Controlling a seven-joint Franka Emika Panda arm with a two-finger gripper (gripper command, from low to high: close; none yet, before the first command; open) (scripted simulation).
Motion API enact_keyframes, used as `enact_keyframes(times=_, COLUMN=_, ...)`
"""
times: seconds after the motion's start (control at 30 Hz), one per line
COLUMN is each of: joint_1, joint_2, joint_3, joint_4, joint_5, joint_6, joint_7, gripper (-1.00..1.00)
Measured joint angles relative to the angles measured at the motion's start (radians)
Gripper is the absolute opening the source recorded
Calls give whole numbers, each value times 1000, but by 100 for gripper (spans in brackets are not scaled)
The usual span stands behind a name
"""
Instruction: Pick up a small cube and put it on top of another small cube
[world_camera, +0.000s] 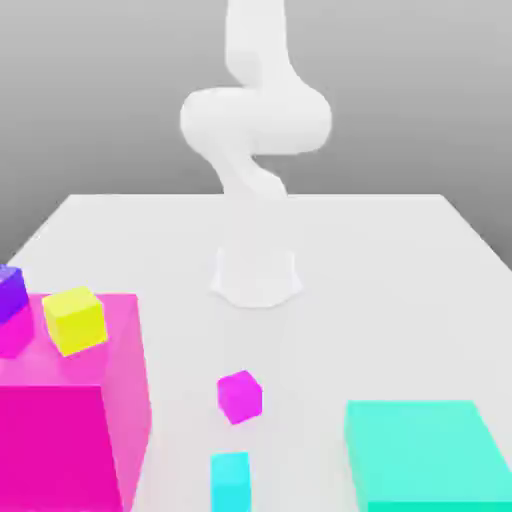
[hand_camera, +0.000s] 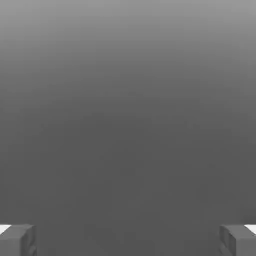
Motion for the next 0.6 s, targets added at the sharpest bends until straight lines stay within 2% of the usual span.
enact_keyframes(times=0.43, joint_1=34, joint_2=431, joint_3=-94, joint_4=-384, joint_5=-77, joint_6=344, joint_7=-296, gripper=0)
enact_keyframes(times=0.6, joint_1=54, joint_2=660, joint_3=-130, joint_4=-548, joint_5=-18, joint_6=523, joint_7=-498, gripper=0)
